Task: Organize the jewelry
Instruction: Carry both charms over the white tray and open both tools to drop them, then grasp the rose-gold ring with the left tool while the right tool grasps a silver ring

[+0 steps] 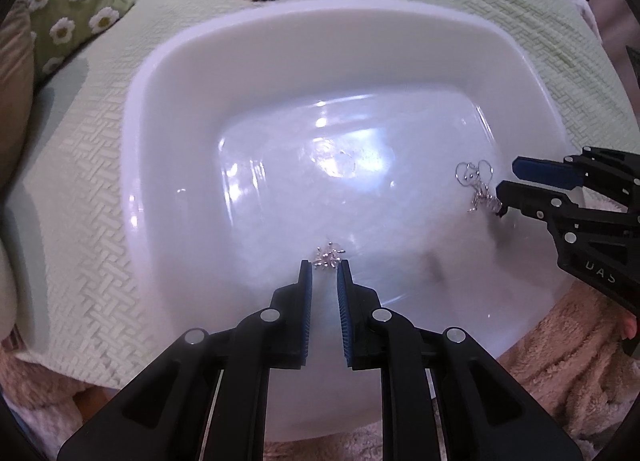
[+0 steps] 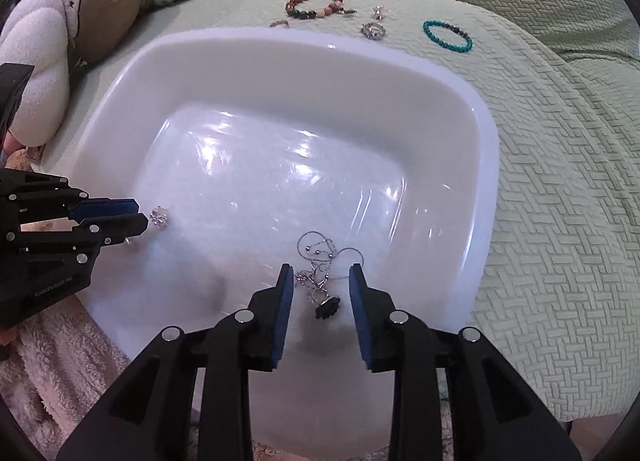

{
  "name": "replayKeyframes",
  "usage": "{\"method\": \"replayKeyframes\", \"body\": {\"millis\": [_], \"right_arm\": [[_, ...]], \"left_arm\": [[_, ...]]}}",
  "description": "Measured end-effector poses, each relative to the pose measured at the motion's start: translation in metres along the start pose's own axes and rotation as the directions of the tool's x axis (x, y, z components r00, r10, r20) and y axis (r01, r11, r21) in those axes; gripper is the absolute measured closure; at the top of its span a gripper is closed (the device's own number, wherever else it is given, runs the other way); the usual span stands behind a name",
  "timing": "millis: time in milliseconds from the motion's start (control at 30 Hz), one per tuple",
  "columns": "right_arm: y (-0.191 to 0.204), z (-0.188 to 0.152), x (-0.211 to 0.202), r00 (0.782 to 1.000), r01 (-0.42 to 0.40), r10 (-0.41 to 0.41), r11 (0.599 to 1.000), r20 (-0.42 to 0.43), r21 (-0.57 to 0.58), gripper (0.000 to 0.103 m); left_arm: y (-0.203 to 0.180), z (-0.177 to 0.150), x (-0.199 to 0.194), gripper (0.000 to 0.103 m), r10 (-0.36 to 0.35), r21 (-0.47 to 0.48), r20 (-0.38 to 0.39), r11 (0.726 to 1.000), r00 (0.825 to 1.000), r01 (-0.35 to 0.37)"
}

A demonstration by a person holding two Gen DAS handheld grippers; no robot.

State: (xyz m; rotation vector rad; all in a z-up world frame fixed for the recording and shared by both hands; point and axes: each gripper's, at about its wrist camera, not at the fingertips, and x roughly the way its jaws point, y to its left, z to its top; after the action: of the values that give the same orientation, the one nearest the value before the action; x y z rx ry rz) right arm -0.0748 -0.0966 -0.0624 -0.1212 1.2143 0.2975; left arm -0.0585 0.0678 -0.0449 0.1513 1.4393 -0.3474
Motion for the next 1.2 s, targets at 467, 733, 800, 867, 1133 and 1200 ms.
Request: {"method": "replayKeyframes", "body": {"millis": [467, 733, 800, 867, 1133, 1200], "right_arm": [[-0.053, 0.034, -0.073, 0.983, -0.033, 0.011, 0.992, 0.181, 0.122, 0.047], [-0.083, 0.105, -0.08, 0.979, -0.007, -0.026, 0.987, 0.202, 0.16, 0.039], [-0.088, 0.126, -0.068, 0.982, -0.011, -0.022, 0.985, 0.187, 0.171, 0.039], [-0.094, 0.145, -0.054, 0.985, -0.019, -0.012, 0.983, 0.17, 0.181, 0.039], [-0.113, 0.177, -0.008, 0.993, -0.023, -0.005, 0.974, 0.121, 0.226, 0.039], [-0.114, 0.177, -0.002, 0.994, -0.014, -0.01, 0.974, 0.107, 0.227, 0.039]], "left_arm": [[0.038, 0.061, -0.066, 0.037, -0.014, -0.074, 0.155, 0.997, 0.988, 0.025], [0.043, 0.149, -0.072, 0.027, 0.052, -0.069, 0.154, 0.997, 0.987, -0.041], [0.046, 0.171, -0.055, 0.026, 0.052, -0.068, 0.121, 0.997, 0.991, -0.044], [0.049, 0.19, -0.033, 0.026, 0.061, -0.072, 0.087, 0.996, 0.994, -0.055], [0.067, 0.222, 0.029, 0.027, 0.02, -0.102, -0.015, 0.995, 1.0, -0.022], [0.069, 0.226, 0.038, 0.028, 0.006, -0.105, -0.024, 0.994, 1.0, -0.009]]}}
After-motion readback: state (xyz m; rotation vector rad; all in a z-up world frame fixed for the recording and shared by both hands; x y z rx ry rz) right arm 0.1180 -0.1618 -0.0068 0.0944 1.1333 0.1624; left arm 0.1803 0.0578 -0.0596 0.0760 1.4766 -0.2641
